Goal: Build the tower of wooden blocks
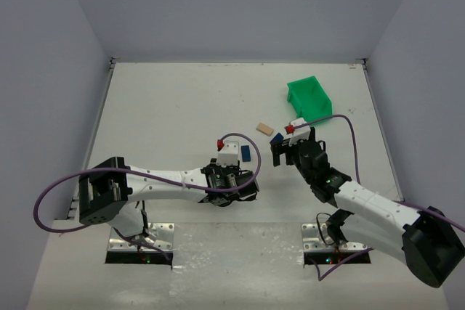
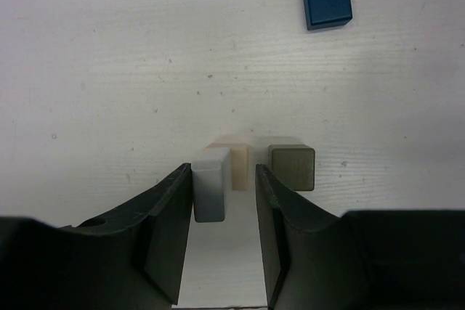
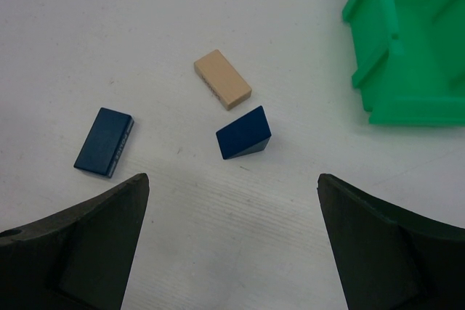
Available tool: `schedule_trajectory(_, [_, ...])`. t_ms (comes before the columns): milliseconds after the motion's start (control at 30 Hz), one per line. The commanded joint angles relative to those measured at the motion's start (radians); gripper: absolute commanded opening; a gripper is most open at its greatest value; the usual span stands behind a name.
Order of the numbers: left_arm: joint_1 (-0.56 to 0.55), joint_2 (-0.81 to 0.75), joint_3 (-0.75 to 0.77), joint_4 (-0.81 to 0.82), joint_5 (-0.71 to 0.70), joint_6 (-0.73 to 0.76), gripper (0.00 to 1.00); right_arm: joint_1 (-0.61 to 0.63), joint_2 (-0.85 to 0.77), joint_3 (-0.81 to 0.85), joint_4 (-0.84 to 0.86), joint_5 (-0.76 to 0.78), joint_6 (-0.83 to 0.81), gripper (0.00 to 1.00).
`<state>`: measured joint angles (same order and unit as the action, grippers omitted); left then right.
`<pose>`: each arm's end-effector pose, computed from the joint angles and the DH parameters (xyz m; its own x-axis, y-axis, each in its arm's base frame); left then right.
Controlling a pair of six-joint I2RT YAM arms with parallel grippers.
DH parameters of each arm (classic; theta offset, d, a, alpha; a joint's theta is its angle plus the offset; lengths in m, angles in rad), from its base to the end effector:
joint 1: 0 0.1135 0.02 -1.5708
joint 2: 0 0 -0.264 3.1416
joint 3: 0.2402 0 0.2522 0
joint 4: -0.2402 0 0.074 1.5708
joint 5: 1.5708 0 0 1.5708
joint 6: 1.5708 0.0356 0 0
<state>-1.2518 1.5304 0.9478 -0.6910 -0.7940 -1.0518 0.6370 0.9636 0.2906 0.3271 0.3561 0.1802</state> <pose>0.1106 -0.2540 0.1980 -0.6698 0.0873 -0.7374 0.0373 0.9958 0.0839 0.1676 0.1086 0.1881 -0.3208 -0.0284 -0.9467 -0.2402 0.9693 0.0523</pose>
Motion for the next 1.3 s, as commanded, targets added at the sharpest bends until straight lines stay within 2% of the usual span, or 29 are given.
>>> schedule_trajectory(0, [-0.013,-0.045,-0.007,0.02,-0.025,-0.001,0.37,-0.002,0.008,0.045,0.019,0.018,0.0,0.99])
schedule_trajectory(367, [-0.014,-0.052,-0.004,0.0,-0.035,-0.022,0.38,-0.002,0.017,0.048,0.018,0.016,0.001,0.99])
schedule_trajectory(500, [-0.014,-0.093,0.011,-0.013,-0.043,-0.004,0.43,-0.003,0.018,0.051,0.019,0.01,-0.002,0.99])
schedule_trajectory(767, [-0.014,-0.192,0.026,-0.004,0.001,0.095,0.73,-0.003,0.014,0.05,0.019,-0.022,-0.001,0.99])
schedule_trajectory(800, [-0.014,-0.204,0.029,0.01,-0.001,0.108,0.79,-0.003,0.012,0.051,0.016,-0.028,-0.001,0.99])
schedule_trajectory(867, [-0.014,-0.22,0.043,0.038,-0.016,0.15,0.98,-0.002,0.009,0.054,0.012,-0.045,-0.001,0.99])
schedule_trajectory(1000, [-0.001,-0.231,0.084,0.093,-0.061,0.203,1.0,-0.002,0.016,0.073,-0.011,-0.075,0.013,0.99])
schedule_trajectory(1100, [0.068,-0.255,0.099,0.16,-0.06,0.268,1.0,-0.003,0.061,0.112,-0.034,-0.119,0.033,0.99])
schedule_trajectory(1267, [0.292,-0.369,0.017,0.396,0.073,0.364,1.0,-0.001,0.203,0.209,-0.049,-0.174,0.107,0.99])
